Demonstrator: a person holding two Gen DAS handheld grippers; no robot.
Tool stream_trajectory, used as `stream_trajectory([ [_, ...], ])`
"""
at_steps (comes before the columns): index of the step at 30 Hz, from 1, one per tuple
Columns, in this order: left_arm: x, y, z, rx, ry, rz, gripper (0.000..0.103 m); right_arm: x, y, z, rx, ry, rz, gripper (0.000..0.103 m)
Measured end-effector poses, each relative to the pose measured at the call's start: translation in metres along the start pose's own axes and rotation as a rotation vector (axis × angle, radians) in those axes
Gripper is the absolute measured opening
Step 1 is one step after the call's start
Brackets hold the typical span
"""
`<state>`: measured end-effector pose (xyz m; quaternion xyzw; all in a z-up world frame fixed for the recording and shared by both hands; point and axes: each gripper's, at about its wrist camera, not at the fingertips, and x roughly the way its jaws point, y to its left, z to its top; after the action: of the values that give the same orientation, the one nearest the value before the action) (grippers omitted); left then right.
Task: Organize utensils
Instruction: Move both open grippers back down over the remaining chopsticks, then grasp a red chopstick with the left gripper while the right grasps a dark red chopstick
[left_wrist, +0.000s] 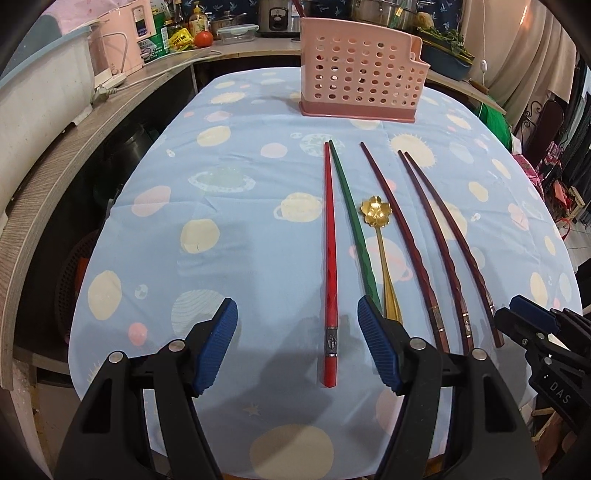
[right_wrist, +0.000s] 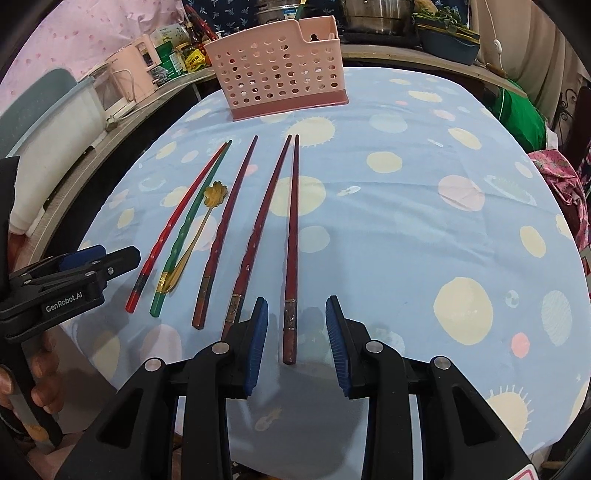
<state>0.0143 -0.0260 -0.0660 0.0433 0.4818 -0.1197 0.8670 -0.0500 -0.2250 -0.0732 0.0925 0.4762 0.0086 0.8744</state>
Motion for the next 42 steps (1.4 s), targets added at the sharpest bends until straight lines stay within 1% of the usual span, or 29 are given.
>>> stream_trajectory([
  [6,0.003,-0.003,-0.004,0.007,0.017,-0.007,0.064,0.005,-0.003,-0.002,0.009,0.012,-0.003,0.030],
  [11,0.006,-0.003,-0.007,0.006,0.032,-0.013,0.064,0.007,-0.003,-0.003,0.009,0.017,-0.008,0.024],
  [26,0.015,-0.003,-0.016,0.002,0.065,-0.022,0.063,0.009,-0.001,-0.004,-0.004,0.012,-0.020,0.023],
  [30,0.014,-0.003,-0.017,0.006,0.058,-0.021,0.054,0.009,-0.001,-0.004,-0.007,0.011,-0.022,0.023],
  [31,0.014,-0.003,-0.017,0.009,0.055,-0.020,0.049,0.009,-0.001,-0.004,-0.009,0.011,-0.024,0.023],
  [35,0.013,-0.003,-0.016,0.018,0.050,-0.023,0.035,0.010,0.000,-0.004,-0.014,0.010,-0.027,0.023],
  [36,0.013,-0.003,-0.016,0.019,0.049,-0.025,0.029,0.010,0.000,-0.004,-0.014,0.010,-0.028,0.023],
  [37,0.013,-0.003,-0.016,0.021,0.049,-0.027,0.028,0.010,0.000,-0.004,-0.014,0.010,-0.028,0.023],
  [39,0.013,-0.003,-0.016,0.024,0.050,-0.033,0.019,0.009,0.000,-0.005,-0.016,0.009,-0.032,0.022],
  [42,0.013,-0.002,-0.016,0.028,0.054,-0.039,0.010,0.010,0.001,-0.005,-0.020,0.011,-0.034,0.014],
])
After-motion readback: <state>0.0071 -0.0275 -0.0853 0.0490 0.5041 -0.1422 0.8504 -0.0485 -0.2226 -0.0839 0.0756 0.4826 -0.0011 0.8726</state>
